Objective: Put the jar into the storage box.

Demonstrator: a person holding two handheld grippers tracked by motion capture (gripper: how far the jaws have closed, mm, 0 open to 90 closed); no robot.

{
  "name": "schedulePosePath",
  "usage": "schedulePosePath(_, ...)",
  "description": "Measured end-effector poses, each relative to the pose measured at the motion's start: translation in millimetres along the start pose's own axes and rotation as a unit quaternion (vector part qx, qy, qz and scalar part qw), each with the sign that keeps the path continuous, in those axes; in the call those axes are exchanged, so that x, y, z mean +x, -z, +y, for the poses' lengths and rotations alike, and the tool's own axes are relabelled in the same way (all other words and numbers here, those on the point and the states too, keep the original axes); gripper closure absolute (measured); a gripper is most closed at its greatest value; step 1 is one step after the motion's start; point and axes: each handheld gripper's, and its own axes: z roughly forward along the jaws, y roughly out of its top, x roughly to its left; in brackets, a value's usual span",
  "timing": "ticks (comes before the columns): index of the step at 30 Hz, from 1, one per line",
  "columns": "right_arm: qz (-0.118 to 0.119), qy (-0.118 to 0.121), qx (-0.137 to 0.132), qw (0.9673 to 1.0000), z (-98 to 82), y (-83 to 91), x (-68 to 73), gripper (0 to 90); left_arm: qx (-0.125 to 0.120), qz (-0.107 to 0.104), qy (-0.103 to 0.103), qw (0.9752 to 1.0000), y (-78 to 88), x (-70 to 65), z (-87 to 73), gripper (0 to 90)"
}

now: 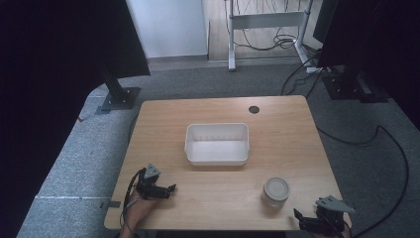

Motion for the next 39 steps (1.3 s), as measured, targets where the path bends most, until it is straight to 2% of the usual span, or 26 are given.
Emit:
schedulePosePath(20, 0.028, 0.022, -0.016, 0.9992, 18.3, -0.6, 16.2, 0.5, 0.0, 0.005, 0.006, 1.0, 0.0, -0.3, 0.0, 1.5)
schedulePosePath(39, 0.063, 0.048, -0.027, 0.9965, 32.0, -10.5, 32.9, 0.0, 0.0, 0.006, 0.007, 1.0, -0.1, -0.3, 0.0, 1.5)
